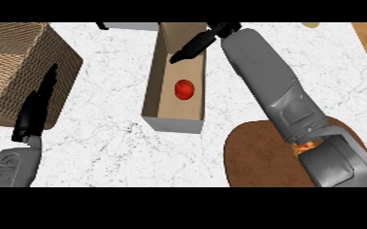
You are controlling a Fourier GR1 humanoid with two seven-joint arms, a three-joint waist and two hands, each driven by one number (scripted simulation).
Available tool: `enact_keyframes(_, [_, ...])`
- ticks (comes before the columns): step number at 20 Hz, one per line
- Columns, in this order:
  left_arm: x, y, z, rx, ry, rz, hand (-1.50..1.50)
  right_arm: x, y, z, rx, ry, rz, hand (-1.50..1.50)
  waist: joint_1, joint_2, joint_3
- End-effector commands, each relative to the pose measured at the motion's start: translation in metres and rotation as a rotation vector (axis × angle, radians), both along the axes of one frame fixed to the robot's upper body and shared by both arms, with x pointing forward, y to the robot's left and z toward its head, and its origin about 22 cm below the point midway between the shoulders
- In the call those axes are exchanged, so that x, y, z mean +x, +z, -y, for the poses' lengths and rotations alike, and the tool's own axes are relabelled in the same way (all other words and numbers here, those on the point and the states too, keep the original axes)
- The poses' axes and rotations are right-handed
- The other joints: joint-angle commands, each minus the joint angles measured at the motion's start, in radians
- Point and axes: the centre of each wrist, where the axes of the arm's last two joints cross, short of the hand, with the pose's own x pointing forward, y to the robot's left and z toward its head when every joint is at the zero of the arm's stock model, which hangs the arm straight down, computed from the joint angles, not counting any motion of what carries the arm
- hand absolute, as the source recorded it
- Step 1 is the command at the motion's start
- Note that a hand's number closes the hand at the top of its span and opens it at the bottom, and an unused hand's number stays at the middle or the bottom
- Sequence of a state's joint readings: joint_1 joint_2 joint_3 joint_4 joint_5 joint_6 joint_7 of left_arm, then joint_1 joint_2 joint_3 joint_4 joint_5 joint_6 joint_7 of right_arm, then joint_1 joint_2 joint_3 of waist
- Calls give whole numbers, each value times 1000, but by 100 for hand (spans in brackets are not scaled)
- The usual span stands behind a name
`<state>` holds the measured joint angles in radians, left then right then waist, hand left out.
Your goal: Pick the tomato from the cutting board and place it in the cardboard box
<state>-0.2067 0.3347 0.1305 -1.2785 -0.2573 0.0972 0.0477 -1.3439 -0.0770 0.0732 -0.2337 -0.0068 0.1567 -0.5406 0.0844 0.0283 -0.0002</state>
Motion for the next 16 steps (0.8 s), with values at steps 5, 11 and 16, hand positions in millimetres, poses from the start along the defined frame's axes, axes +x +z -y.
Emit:
enact_keyframes(5, [-1,5,-3,15,3,8,0,16,11,100,38,-96,-22,-150,3,13,1])
enact_keyframes(11, [5,12,2,-11,-26,11,0,15,26,162,-17,-106,1,-150,13,20,3])
enact_keyframes(16, [-9,1,2,3,-32,22,0,6,28,213,-99,-88,6,-150,33,21,3])
